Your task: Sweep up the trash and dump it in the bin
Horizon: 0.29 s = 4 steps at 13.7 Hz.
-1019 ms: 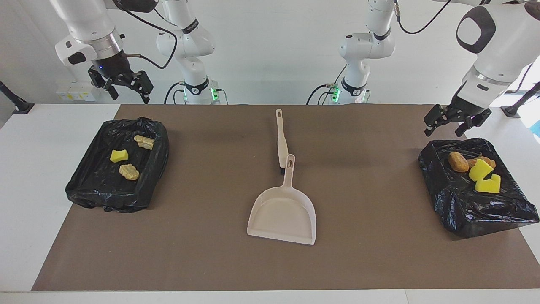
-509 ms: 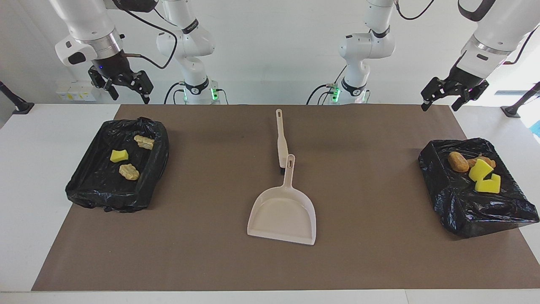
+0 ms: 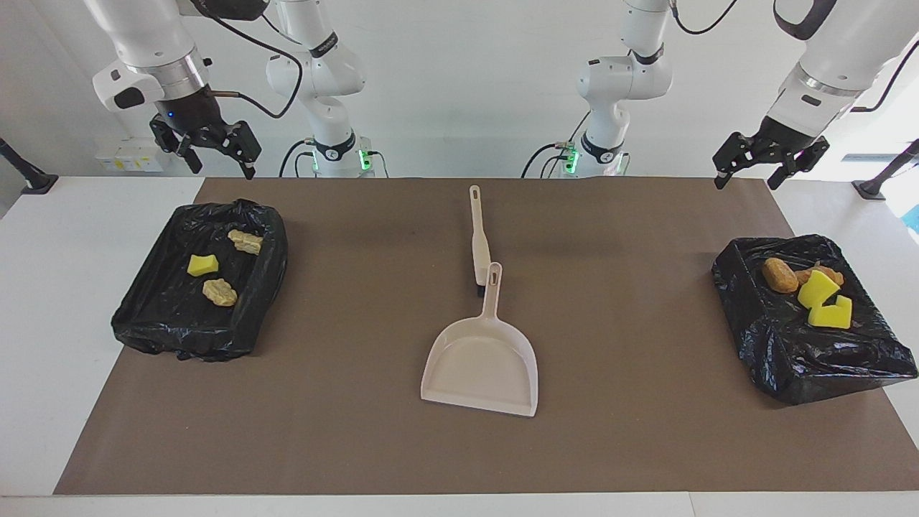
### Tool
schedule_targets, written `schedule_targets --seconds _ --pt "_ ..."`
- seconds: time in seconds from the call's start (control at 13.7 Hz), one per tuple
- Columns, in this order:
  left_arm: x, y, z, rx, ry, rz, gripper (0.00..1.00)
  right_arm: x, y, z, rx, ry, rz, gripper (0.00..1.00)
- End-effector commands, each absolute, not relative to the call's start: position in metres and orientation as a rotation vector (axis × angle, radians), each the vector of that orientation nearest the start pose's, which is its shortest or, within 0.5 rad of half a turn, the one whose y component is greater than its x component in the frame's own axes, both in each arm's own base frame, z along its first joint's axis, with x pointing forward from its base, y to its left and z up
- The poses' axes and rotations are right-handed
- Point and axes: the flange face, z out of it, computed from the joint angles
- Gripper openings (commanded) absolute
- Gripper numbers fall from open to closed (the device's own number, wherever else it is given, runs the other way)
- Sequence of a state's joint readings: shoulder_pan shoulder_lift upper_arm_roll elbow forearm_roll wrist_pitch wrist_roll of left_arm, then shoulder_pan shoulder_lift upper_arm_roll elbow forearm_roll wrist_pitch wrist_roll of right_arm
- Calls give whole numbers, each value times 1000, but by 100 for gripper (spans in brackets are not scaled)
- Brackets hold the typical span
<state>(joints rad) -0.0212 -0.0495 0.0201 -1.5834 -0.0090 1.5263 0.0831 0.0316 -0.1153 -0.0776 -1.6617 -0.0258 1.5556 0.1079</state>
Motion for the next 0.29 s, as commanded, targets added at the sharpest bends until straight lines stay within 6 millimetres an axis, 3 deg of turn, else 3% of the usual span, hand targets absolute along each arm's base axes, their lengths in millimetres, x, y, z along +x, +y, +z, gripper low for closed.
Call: schedule_targets --seconds 0.0,0.22 --pt "530 -6 643 -3127 172 3 100 517 -28 642 -3155 206 -37 100" --pt "530 -7 642 -3125 179 6 100 516 -32 642 -3153 97 -50 100"
